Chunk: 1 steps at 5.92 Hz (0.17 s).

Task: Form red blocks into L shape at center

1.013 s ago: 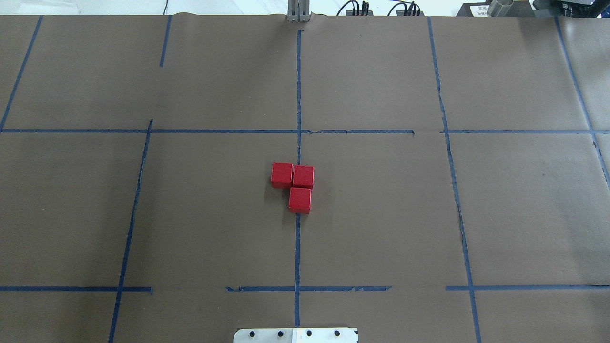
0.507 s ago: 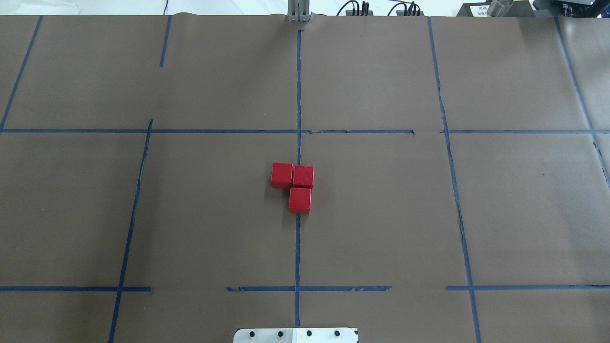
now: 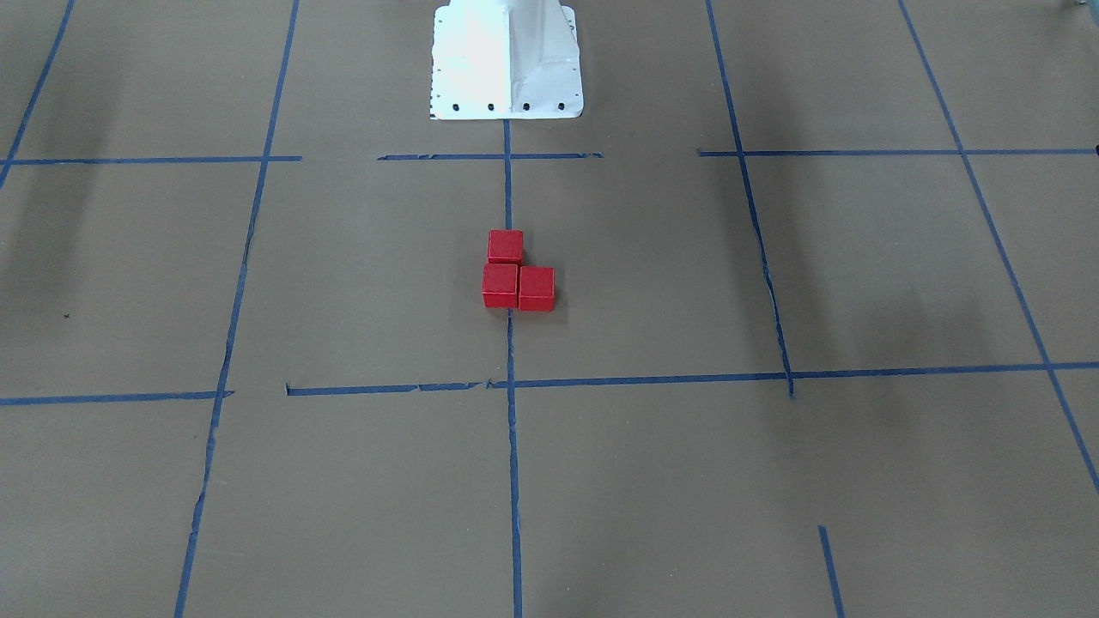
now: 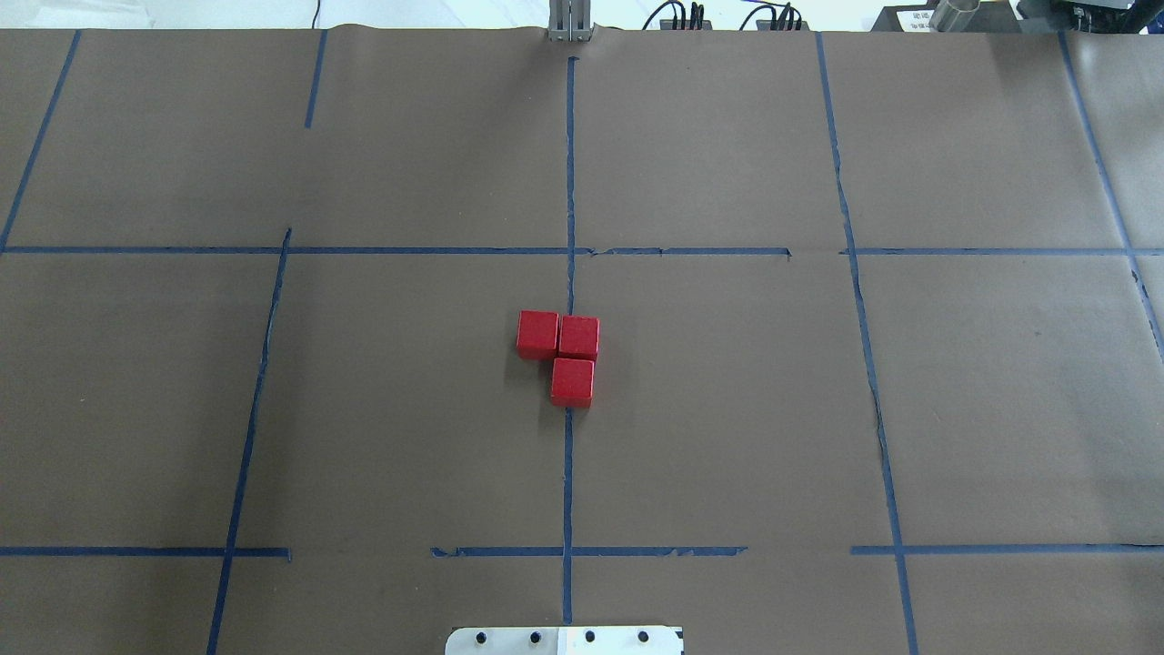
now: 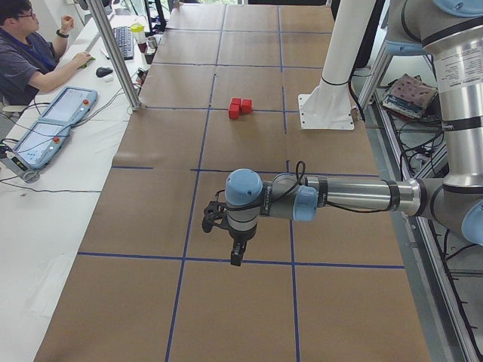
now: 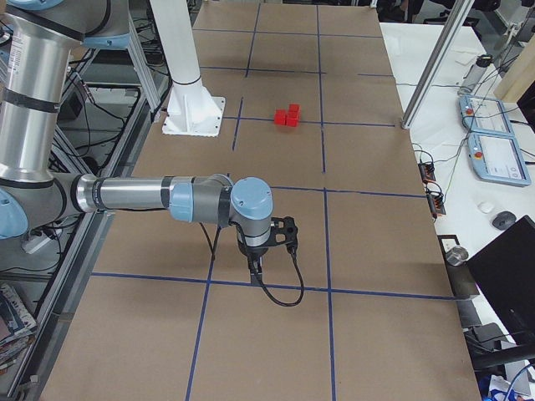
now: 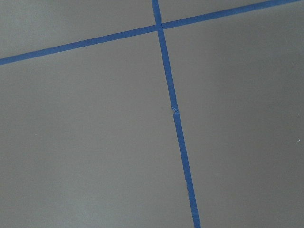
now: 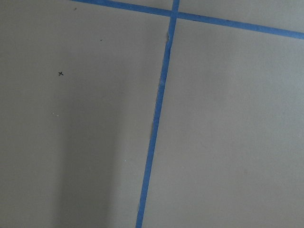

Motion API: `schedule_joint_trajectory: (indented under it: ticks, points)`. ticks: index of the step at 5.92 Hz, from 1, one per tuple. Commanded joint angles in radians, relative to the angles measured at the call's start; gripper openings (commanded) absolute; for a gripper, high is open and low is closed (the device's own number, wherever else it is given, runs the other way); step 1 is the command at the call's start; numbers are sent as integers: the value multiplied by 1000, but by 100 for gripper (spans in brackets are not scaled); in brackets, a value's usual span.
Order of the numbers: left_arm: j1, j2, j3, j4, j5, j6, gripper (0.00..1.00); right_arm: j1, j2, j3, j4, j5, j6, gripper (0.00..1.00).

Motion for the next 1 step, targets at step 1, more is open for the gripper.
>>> schedule_joint_trajectory:
  ticks: [1]
  points:
    - [0, 0, 0, 0, 0, 0, 100, 0, 0, 0, 0, 0, 0, 100]
